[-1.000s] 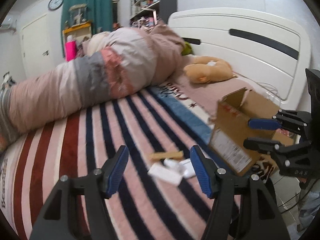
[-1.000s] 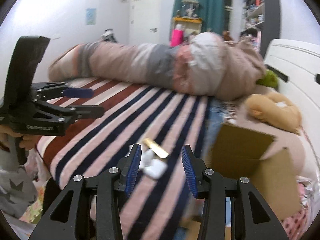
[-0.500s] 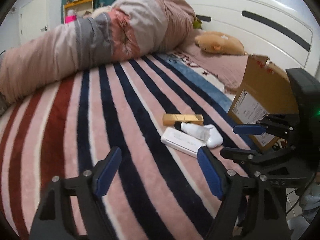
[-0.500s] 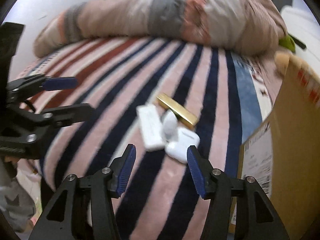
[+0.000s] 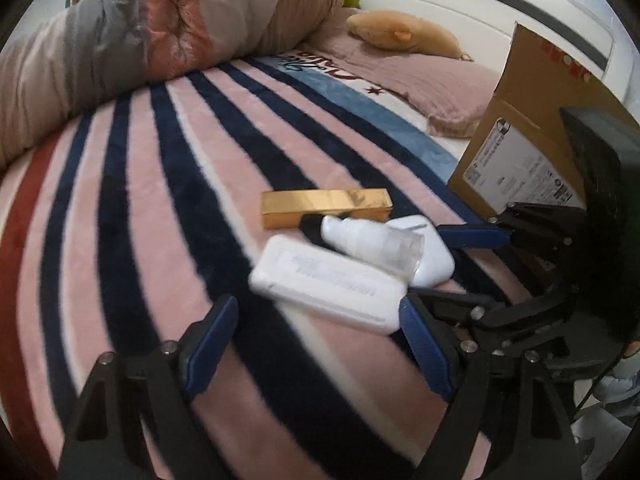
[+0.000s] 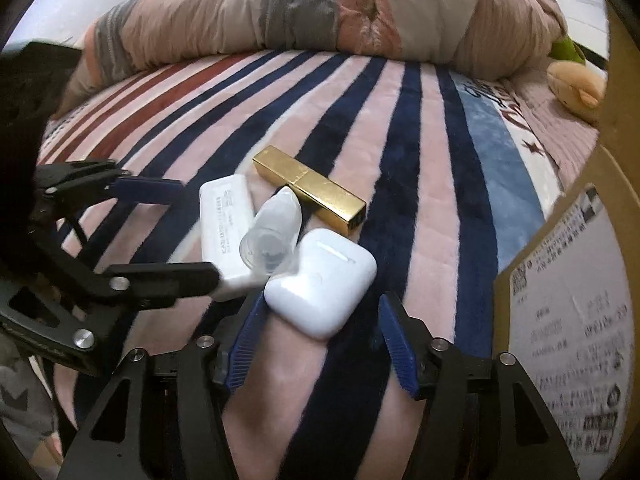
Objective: Organize rigid objects
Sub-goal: 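Grasp the white rectangular case with the left gripper while the right gripper approaches the AirPods case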
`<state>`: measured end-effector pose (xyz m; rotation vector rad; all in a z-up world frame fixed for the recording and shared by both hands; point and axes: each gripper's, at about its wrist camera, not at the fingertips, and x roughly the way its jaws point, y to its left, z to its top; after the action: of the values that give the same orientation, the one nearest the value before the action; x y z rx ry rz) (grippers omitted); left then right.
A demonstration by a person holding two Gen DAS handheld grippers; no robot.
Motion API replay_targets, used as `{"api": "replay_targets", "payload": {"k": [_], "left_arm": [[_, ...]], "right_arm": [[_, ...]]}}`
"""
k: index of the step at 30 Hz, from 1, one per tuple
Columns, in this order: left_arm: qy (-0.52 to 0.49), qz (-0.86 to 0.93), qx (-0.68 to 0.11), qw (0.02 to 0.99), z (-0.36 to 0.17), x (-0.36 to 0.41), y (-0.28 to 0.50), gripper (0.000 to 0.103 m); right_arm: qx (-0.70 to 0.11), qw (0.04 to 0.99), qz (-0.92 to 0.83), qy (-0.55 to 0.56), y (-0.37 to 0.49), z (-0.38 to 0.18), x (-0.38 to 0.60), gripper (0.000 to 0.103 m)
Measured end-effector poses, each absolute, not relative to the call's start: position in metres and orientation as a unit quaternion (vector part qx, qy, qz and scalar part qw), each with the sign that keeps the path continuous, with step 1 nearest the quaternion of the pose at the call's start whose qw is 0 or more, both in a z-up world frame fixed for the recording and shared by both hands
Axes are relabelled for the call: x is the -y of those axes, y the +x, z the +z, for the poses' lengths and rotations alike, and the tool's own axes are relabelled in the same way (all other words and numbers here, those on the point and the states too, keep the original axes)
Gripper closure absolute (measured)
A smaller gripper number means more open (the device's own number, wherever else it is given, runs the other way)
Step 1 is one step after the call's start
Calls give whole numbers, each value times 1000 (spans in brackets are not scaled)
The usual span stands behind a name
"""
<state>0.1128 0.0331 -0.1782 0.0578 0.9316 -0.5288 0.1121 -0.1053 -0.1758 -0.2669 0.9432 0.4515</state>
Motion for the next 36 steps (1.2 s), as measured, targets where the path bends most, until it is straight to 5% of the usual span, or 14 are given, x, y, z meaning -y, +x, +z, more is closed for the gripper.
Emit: {"api": "replay_targets", "payload": {"k": [10, 15, 19, 23, 36], "left_arm": [[11, -258, -444, 858, -181, -33, 122, 23], [-2, -266, -446, 855, -177, -38, 114, 44], [6, -254, -448, 857, -174, -42, 106, 43], [6, -245, -454, 857, -172, -41, 108, 28], [-3, -170, -466, 869, -180, -11, 125, 38]], "right_arm": [[-405, 862, 236, -191, 108, -181, 95, 50], [-409, 862, 240, -176, 104, -178, 100, 50], [-410, 858, 250, -180, 91, -175, 100, 50], [-414, 857, 252, -176, 79, -177, 103, 50], [-416, 866, 248, -124, 73, -181, 115, 50]]}}
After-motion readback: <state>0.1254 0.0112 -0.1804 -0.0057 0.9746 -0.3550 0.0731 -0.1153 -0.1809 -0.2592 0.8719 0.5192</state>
